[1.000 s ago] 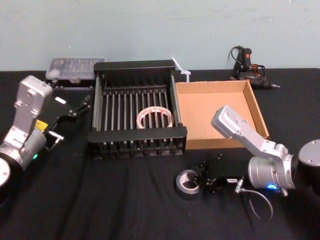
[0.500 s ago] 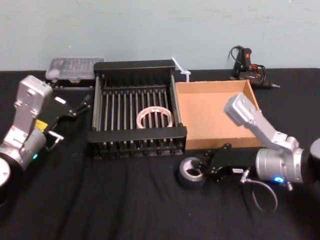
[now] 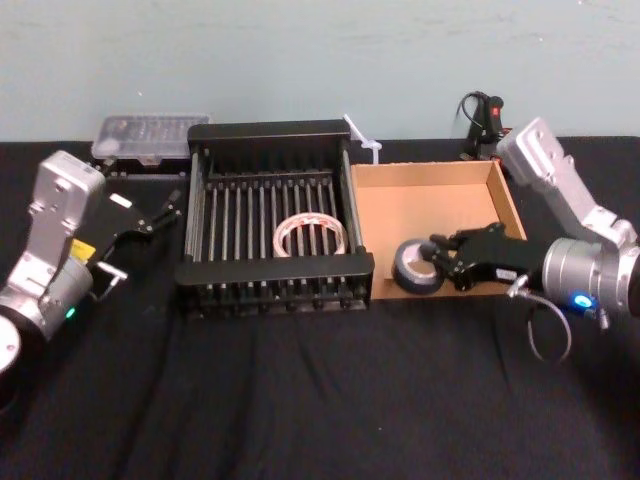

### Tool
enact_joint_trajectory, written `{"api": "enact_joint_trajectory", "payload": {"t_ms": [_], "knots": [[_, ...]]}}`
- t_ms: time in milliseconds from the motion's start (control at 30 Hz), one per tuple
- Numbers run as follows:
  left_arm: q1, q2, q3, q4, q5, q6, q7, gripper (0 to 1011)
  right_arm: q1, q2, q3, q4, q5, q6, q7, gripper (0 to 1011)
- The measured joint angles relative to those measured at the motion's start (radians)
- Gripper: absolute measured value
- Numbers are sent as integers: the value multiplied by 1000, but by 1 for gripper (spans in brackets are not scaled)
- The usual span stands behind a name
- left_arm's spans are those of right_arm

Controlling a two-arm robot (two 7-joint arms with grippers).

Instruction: Pick up the white tape and place it into the black box , Pick up the silver tape and place it into the brown box.

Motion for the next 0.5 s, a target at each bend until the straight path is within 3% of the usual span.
{"api": "enact_joint_trajectory", "payload": {"t_ms": [500], "knots": [[0, 0, 0, 0, 0, 0, 0, 1001, 80, -70, 40, 111, -30, 32, -67, 162]]}}
